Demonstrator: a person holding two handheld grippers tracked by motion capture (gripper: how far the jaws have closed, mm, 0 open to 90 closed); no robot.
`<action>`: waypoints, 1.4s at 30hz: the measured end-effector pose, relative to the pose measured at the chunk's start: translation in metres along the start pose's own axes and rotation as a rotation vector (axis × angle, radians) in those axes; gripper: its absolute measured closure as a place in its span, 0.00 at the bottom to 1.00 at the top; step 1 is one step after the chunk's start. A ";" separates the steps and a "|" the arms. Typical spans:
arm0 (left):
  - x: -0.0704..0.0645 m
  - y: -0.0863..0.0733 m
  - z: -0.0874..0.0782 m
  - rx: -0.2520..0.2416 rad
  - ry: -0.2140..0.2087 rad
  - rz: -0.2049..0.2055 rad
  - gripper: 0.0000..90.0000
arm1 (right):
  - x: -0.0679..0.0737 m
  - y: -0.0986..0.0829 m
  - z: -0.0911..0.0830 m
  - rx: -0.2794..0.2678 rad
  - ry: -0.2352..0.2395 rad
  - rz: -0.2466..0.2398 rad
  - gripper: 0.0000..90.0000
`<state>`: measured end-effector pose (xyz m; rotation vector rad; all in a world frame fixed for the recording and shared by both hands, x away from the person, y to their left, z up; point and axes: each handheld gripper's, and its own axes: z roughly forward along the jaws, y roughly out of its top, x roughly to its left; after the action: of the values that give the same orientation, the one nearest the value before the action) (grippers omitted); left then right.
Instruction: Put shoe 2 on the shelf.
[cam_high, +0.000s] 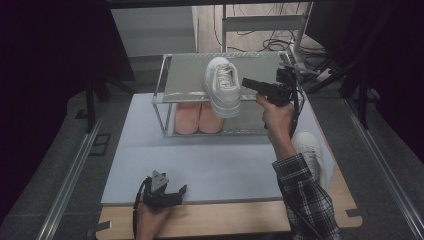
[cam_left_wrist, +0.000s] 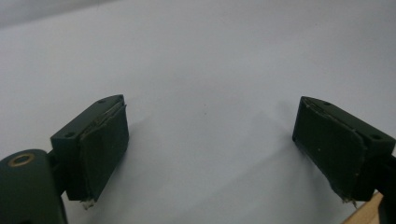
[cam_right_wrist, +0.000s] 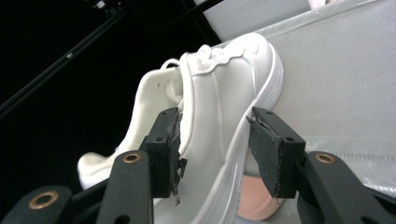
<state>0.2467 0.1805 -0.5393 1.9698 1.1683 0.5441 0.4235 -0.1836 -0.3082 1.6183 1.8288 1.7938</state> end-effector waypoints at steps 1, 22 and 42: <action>0.000 0.000 0.000 0.000 0.000 0.000 0.12 | 0.000 -0.001 -0.002 0.000 0.003 -0.003 0.59; 0.000 0.000 0.000 -0.002 0.002 -0.001 0.12 | -0.005 -0.048 -0.030 0.117 0.097 -0.113 0.50; 0.000 0.000 0.000 -0.003 0.002 -0.002 0.12 | 0.012 -0.083 -0.021 0.145 0.168 -0.274 0.99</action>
<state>0.2465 0.1803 -0.5395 1.9655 1.1695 0.5468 0.3561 -0.1662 -0.3589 1.2133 2.1763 1.7560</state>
